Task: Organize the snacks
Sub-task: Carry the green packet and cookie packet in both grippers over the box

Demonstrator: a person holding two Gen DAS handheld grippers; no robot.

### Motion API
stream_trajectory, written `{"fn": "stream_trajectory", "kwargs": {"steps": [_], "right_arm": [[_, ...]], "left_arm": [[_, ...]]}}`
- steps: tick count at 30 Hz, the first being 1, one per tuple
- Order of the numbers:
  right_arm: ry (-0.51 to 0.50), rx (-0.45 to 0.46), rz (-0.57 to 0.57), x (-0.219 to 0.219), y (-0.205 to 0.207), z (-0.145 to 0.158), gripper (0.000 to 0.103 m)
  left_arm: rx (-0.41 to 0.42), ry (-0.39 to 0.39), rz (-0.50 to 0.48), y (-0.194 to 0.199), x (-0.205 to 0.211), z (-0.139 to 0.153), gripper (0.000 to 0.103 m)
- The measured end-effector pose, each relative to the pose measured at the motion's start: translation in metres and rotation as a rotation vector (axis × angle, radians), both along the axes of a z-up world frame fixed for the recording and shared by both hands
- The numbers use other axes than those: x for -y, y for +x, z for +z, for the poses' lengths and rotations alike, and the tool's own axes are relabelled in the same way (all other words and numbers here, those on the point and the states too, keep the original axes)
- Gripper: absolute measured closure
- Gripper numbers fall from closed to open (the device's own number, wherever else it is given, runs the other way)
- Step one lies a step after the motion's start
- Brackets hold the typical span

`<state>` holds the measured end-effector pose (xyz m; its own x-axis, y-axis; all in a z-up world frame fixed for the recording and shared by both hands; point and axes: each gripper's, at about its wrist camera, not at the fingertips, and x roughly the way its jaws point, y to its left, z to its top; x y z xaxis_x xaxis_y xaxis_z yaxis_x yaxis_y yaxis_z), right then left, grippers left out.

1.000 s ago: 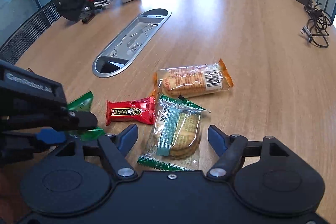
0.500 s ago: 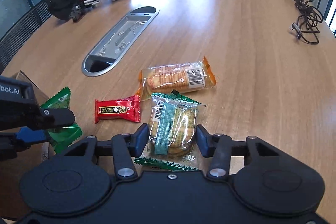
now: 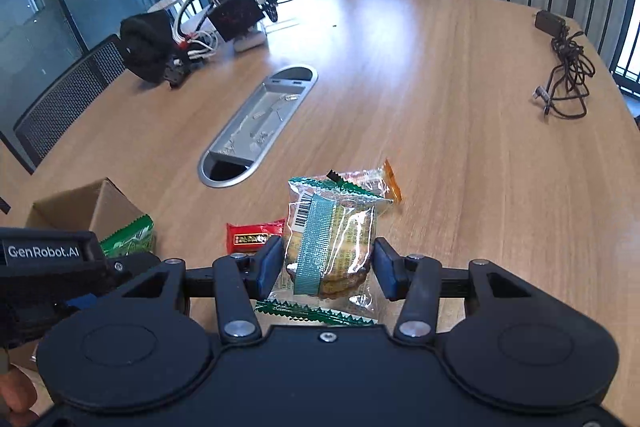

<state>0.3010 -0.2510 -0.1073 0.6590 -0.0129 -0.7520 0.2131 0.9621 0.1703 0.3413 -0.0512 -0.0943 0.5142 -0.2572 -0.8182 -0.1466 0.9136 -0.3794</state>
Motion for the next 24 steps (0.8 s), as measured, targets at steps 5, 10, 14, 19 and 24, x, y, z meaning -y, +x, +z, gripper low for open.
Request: {"fn": "stream_trajectory", "kwargs": {"steps": [5, 10, 14, 19, 24], "right_arm": [[0.003, 0.036, 0.026, -0.008, -0.008, 0.018, 0.055], [0.007, 0.068, 0.065, -0.021, -0.012, 0.032, 0.055], [0.009, 0.088, 0.104, -0.035, -0.014, 0.040, 0.055], [0.016, 0.101, 0.147, -0.051, -0.014, 0.045, 0.055], [0.024, 0.110, 0.188, -0.066, -0.014, 0.050, 0.055]], "left_arm": [[0.041, 0.014, 0.021, -0.012, -0.009, 0.019, 0.077], [0.071, 0.027, 0.049, -0.020, -0.024, 0.033, 0.077], [0.086, 0.039, 0.078, -0.025, -0.038, 0.040, 0.077], [0.091, 0.052, 0.116, -0.032, -0.055, 0.045, 0.077], [0.088, 0.064, 0.159, -0.038, -0.075, 0.047, 0.077]]}}
